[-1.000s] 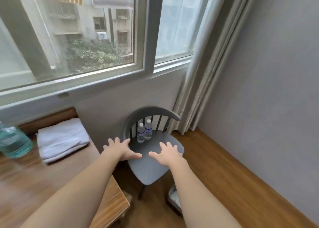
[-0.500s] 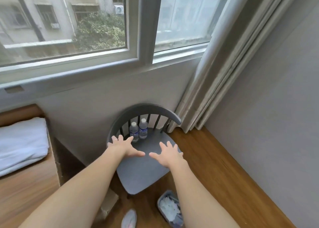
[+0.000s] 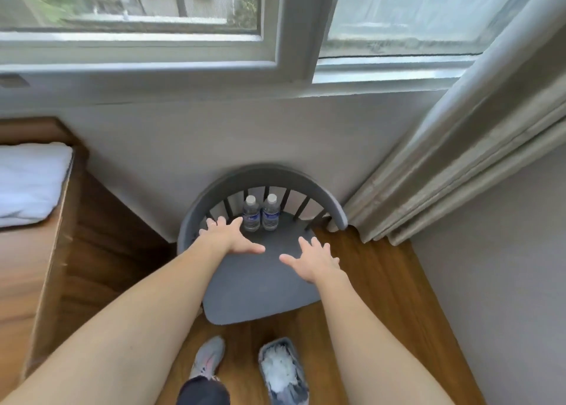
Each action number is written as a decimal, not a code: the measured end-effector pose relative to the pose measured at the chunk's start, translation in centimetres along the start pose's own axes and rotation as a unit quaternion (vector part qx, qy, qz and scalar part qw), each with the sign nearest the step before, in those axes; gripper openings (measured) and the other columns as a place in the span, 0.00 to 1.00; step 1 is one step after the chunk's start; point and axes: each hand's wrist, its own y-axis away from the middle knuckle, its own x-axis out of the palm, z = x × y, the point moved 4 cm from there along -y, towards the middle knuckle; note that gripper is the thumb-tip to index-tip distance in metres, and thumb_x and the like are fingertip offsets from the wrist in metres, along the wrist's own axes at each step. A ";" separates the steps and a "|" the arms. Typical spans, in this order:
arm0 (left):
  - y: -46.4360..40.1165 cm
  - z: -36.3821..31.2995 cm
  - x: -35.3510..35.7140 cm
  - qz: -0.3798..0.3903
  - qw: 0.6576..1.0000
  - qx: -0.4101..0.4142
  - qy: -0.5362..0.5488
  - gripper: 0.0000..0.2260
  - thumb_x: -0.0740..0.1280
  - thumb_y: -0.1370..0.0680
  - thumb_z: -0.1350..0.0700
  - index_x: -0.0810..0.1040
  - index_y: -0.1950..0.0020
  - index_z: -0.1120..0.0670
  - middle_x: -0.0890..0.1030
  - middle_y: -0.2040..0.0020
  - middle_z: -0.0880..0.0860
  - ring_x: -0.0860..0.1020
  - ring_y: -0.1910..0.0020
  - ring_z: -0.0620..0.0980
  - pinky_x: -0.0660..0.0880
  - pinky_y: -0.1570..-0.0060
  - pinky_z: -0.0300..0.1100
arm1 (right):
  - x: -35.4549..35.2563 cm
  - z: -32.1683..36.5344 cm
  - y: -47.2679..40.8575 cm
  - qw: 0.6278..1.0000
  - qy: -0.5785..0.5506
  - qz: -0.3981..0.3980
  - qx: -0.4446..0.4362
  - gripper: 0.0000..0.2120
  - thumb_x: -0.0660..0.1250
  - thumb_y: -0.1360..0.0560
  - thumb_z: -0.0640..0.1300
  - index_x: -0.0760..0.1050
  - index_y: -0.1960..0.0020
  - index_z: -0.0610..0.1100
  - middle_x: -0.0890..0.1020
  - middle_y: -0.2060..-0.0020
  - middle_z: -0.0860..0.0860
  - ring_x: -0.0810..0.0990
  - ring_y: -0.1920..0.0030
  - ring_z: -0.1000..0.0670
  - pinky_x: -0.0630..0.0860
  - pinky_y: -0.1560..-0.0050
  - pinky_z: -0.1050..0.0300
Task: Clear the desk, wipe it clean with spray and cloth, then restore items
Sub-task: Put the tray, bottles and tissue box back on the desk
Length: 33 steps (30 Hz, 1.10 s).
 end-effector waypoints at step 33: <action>-28.3 -0.7 4.4 -0.121 0.950 0.000 0.288 0.34 0.80 0.35 0.48 0.71 0.34 0.51 0.80 0.39 0.53 0.78 0.41 0.57 0.77 0.45 0.51 | 4.8 6.2 -30.1 0.958 -0.263 -0.105 -0.045 0.33 0.78 0.29 0.46 0.68 0.28 0.44 0.76 0.33 0.45 0.76 0.35 0.41 0.72 0.39 0.50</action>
